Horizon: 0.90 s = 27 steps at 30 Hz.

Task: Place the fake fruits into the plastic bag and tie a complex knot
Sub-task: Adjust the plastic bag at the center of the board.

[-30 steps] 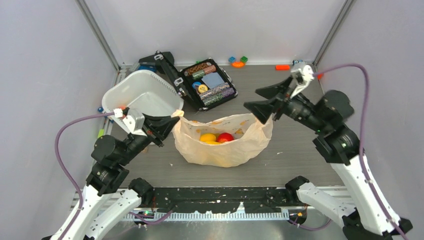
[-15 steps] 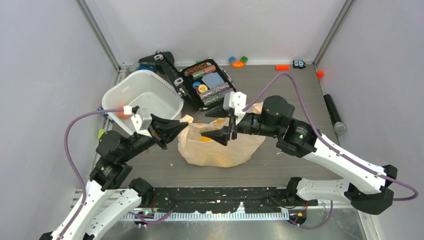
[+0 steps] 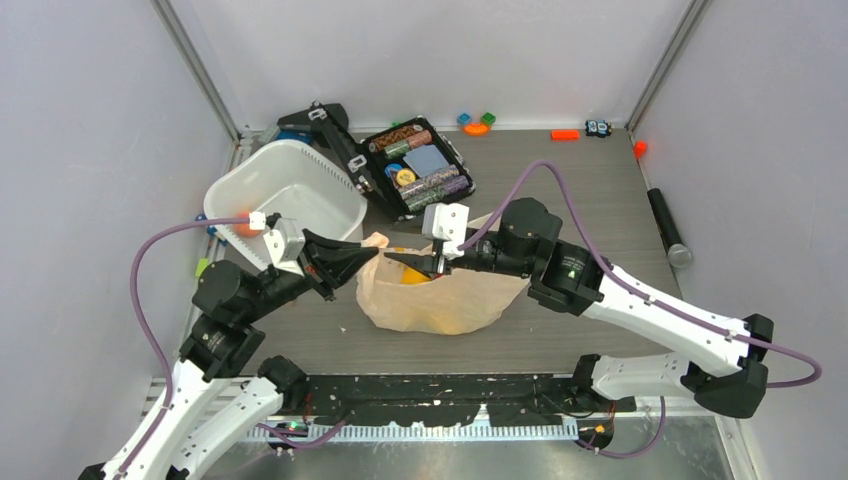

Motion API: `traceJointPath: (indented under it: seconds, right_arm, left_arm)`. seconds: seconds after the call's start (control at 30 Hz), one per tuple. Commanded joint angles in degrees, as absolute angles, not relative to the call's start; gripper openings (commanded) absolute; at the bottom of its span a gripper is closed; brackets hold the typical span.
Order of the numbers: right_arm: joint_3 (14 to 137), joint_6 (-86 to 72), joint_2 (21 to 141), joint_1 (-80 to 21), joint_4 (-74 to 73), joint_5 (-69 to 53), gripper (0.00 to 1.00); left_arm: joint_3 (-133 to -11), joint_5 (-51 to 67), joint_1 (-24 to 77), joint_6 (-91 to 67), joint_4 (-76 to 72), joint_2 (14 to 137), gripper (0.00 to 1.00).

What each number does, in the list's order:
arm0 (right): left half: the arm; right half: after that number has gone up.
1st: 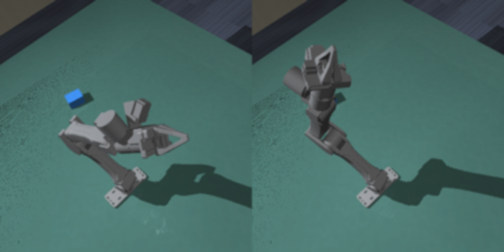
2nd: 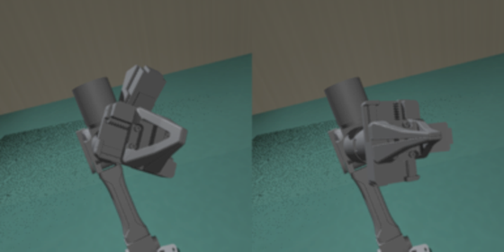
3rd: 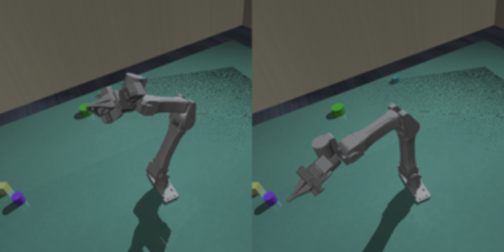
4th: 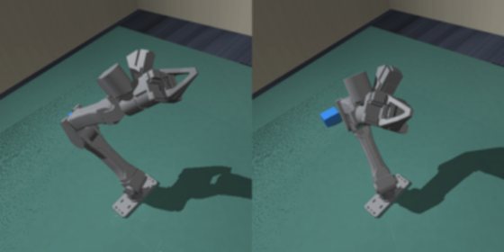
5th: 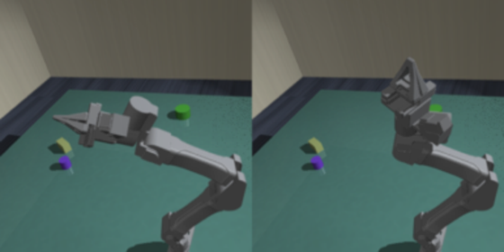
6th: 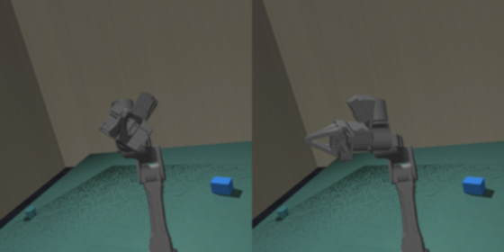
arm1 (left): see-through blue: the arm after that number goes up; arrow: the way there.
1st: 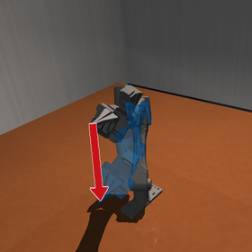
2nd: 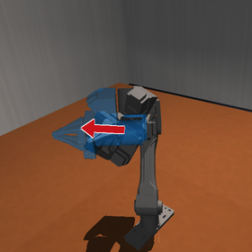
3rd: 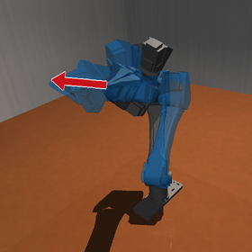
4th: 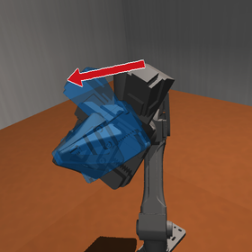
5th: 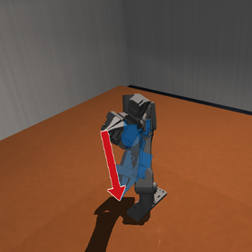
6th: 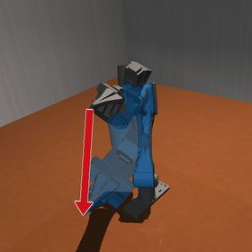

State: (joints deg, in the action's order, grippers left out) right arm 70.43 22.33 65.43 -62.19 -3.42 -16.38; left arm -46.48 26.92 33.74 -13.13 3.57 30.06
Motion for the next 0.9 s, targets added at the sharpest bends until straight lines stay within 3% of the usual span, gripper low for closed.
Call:
traceJointPath:
  seconds: [0.0, 0.13, 0.47, 0.87]
  right_arm:
    - [71.69, 23.43, 66.68, -62.66, 2.18, -17.15, 0.43]
    - [72.85, 22.77, 67.91, -62.67, 0.99, -19.5, 0.35]
    - [72.51, 22.79, 68.34, -62.67, 0.44, -20.96, 0.33]
    - [72.85, 24.58, 67.99, -62.67, -2.51, -21.37, 0.43]
  left_arm:
    - [-47.81, 28.18, 33.58, -13.54, 0.94, 30.33, 0.0]
    - [-47.73, 28.24, 33.63, -13.54, 0.96, 30.28, 0.0]
    - [-47.72, 28.72, 33.64, -13.54, 0.65, 30.18, 0.0]
    - [-47.64, 29.82, 33.64, -13.62, 0.36, 30.01, 0.0]
